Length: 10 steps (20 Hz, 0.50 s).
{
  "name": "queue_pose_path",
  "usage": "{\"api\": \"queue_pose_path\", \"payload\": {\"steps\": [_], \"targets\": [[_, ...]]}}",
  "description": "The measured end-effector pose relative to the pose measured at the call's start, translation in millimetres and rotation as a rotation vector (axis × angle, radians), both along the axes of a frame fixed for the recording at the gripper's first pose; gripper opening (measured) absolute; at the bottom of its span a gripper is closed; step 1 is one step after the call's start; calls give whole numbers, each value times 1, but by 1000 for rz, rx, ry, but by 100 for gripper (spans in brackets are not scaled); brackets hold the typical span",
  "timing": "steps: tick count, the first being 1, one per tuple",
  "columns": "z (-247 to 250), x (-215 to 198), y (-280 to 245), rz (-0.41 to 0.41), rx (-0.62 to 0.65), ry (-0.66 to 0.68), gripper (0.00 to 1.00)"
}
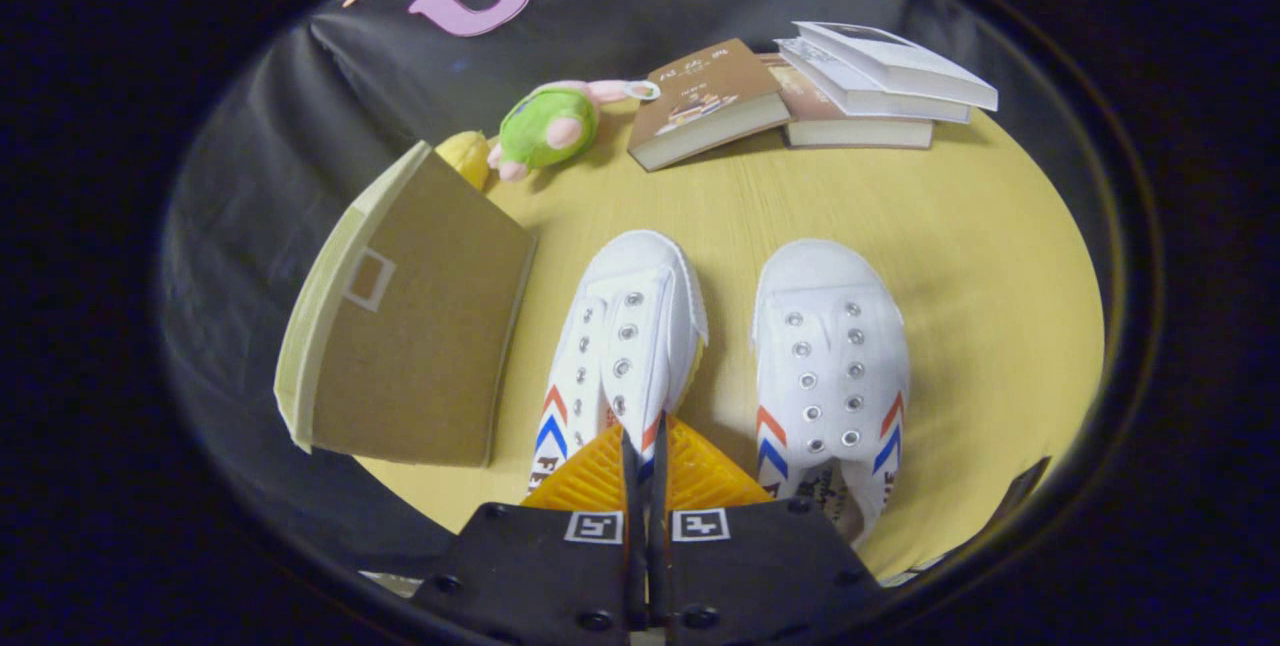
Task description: Open the storage box then place both shoes into the box .Put the left shoe in first, then the right shoe, with the right side of both shoes facing outward in a uniform manner.
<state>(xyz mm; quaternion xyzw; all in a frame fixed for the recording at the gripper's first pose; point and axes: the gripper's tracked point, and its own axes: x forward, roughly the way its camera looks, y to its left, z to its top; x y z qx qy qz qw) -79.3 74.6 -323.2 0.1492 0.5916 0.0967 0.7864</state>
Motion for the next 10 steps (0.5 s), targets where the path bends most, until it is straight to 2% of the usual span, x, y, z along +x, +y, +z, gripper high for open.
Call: {"api": "queue_pose_path", "payload": {"steps": [10], "targets": [[97, 58, 41, -57, 72, -80, 4]]}}
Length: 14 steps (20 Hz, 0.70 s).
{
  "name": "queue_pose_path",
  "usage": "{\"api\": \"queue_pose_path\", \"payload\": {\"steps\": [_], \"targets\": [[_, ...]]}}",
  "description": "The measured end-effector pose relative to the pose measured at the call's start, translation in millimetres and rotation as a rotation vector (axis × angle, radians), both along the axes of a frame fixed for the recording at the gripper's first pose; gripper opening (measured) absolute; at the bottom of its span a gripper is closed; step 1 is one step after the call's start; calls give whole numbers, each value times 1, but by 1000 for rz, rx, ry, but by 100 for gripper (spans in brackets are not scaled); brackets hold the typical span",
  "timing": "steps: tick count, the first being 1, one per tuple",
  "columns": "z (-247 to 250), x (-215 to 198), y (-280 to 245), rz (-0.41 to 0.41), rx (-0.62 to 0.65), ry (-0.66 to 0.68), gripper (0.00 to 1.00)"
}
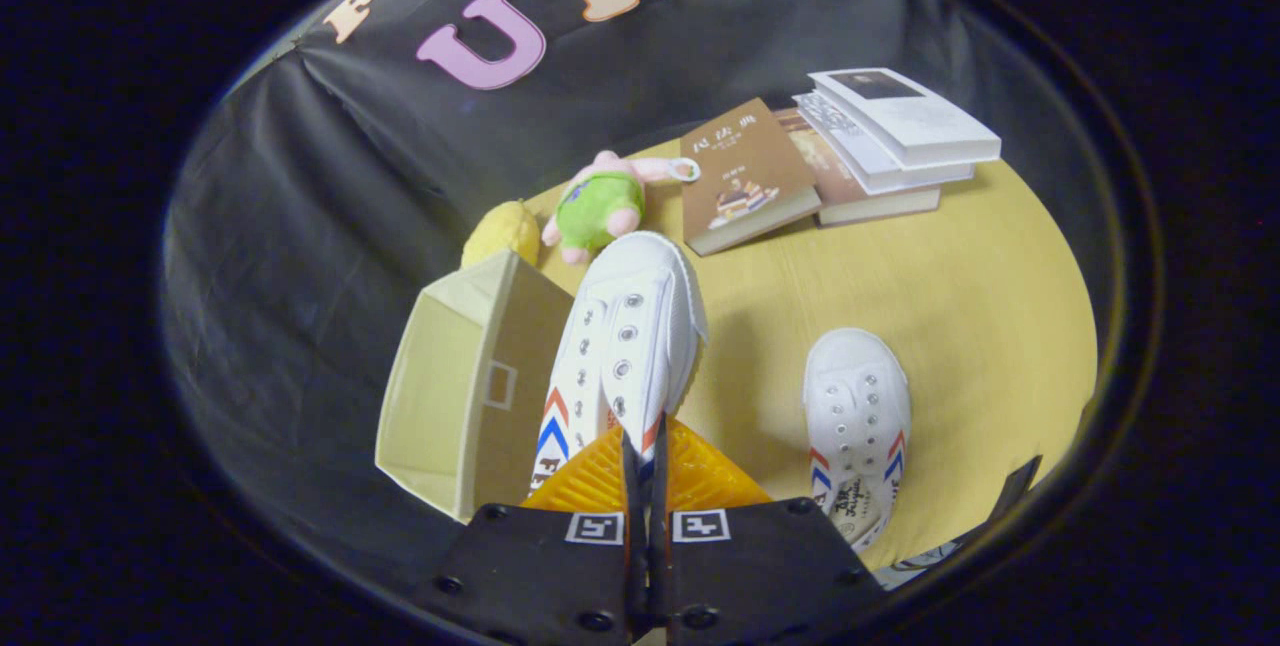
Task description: Open the storage box then place both shoes into the box .Put the left shoe in first, then the right shoe, with the right side of both shoes facing outward in a uniform manner.
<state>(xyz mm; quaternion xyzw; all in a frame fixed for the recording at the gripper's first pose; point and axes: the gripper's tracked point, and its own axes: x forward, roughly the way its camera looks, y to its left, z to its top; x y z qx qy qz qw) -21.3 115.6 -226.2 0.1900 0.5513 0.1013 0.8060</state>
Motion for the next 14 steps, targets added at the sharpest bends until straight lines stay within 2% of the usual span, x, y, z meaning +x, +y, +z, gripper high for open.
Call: {"api": "queue_pose_path", "payload": {"steps": [7, 14], "targets": [[42, 27, 64, 45, 59, -53, 4], [24, 22, 150, 139, 79, -22, 4]]}}
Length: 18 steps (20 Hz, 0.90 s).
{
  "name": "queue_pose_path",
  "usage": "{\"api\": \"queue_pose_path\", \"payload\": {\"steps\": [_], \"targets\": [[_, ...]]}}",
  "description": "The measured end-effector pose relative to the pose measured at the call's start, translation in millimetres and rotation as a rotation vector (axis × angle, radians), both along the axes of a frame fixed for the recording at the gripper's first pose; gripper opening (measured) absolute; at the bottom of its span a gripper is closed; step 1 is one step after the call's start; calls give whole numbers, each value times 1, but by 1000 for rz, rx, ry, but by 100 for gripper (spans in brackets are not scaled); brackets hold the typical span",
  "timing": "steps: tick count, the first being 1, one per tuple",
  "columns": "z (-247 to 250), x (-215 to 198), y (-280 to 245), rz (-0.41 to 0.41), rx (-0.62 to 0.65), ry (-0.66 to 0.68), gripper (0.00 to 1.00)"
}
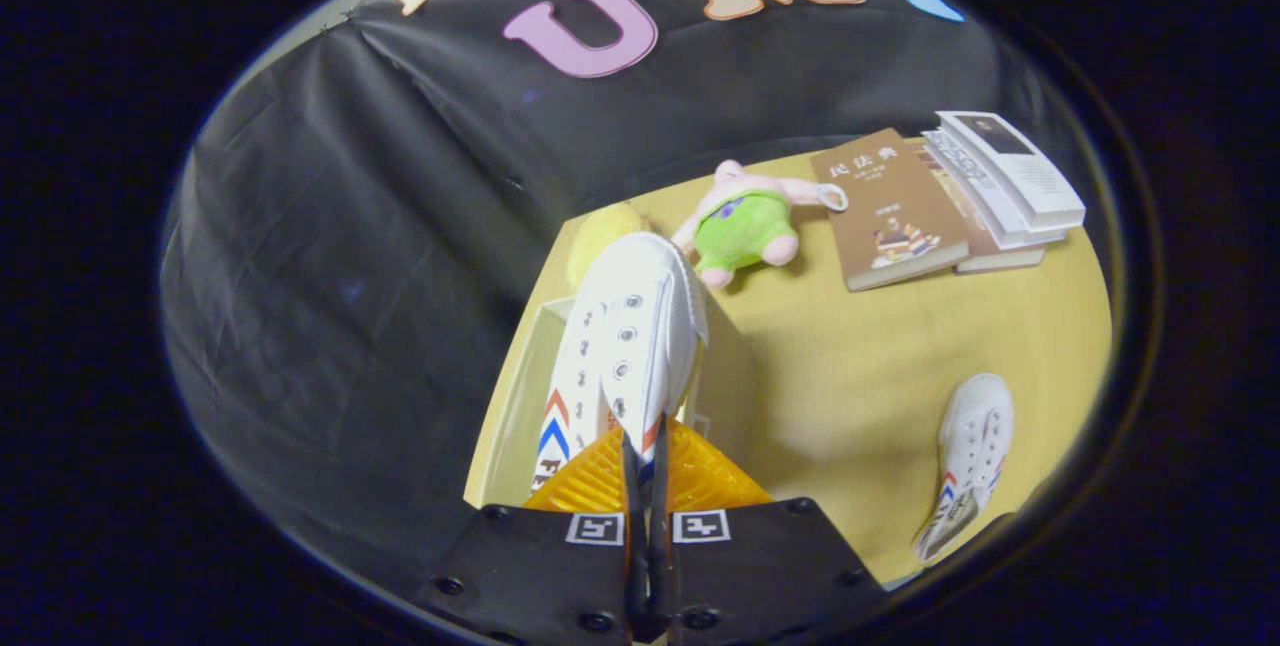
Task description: Open the storage box then place both shoes into the box .Put the left shoe in first, then the right shoe, with the right side of both shoes facing outward in a uniform manner.
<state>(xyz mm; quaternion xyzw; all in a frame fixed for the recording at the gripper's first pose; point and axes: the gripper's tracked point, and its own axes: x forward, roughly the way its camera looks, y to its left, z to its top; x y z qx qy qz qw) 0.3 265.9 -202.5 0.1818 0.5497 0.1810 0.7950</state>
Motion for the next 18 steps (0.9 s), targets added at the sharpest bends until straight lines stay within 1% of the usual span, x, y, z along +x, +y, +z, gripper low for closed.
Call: {"api": "queue_pose_path", "payload": {"steps": [5, 9, 15, 18], "targets": [[-40, -11, 43, 53, -50, 45, 4], [-75, -19, 68, 72, -91, 101, 4], [-117, -27, 84, 96, -170, 151, 4], [-128, -35, 96, 109, -197, 181, 4]]}}
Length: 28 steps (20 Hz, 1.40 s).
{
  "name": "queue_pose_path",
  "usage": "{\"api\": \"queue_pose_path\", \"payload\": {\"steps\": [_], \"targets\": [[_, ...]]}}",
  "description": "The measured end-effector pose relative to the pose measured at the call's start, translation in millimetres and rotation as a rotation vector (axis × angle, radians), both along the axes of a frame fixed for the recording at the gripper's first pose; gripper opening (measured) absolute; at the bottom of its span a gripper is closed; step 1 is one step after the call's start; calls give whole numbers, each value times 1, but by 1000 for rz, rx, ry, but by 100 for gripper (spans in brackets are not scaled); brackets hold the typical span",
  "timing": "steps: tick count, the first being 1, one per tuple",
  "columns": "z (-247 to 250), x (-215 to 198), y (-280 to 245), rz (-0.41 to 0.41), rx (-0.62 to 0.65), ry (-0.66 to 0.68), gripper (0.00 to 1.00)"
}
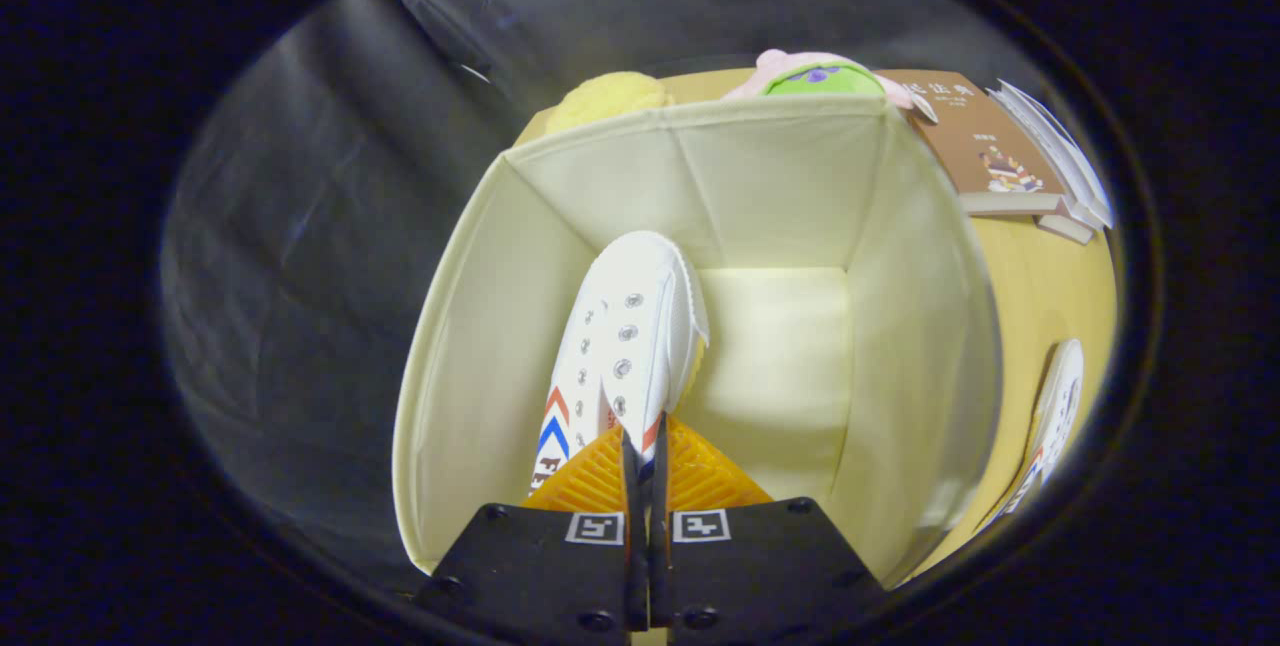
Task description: Open the storage box then place both shoes into the box .Put the left shoe in first, then the right shoe, with the right side of both shoes facing outward in a uniform manner.
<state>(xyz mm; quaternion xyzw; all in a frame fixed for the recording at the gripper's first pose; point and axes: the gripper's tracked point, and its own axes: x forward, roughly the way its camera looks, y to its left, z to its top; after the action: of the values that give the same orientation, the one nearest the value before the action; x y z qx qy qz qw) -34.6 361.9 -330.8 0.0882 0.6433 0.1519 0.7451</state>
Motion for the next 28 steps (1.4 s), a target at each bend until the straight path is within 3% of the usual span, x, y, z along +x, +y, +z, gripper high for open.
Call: {"api": "queue_pose_path", "payload": {"steps": [5, 10, 16, 22, 28], "targets": [[-5, 3, 4, 34, -33, -30, 4], [21, 9, 12, 32, 93, -62, 47], [88, 19, -17, 106, 186, -263, 99], [131, 34, -105, 112, 140, -469, 99], [132, 34, -201, 82, 43, -540, 99]]}}
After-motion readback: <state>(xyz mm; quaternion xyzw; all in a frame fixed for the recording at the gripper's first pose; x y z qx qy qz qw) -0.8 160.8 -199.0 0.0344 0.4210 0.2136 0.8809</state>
